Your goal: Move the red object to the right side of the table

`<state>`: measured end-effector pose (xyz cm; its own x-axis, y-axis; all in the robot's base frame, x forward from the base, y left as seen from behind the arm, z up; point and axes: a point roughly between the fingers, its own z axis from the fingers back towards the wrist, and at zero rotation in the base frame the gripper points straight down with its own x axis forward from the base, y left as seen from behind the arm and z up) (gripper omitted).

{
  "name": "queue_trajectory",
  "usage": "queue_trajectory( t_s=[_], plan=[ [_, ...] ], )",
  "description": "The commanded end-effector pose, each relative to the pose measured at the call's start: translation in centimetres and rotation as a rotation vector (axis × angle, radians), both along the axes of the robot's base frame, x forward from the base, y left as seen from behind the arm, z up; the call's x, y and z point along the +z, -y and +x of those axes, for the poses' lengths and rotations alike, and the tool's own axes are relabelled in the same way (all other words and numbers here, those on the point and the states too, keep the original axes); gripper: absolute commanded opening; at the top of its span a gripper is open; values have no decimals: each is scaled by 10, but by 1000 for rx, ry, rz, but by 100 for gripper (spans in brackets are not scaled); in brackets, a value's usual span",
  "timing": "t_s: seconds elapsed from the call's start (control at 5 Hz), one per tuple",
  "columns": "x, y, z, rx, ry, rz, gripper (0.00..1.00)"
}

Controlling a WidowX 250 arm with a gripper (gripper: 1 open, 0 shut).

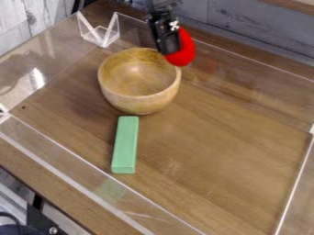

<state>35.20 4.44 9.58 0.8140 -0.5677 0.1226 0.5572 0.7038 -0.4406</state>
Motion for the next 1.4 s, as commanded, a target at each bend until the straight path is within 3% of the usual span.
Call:
queue_trajectory(
  t_s=[0.0,0.2,0.4,0.8,1.2],
  plan=[
    [29,17,6,-15,78,23,0],
    [27,38,4,-31,74,20,0],
    [33,51,-3,-96,71,34,0],
    [32,71,-16,-279,78,53,0],
    [49,60,-24,-403,80,69,0]
  ],
)
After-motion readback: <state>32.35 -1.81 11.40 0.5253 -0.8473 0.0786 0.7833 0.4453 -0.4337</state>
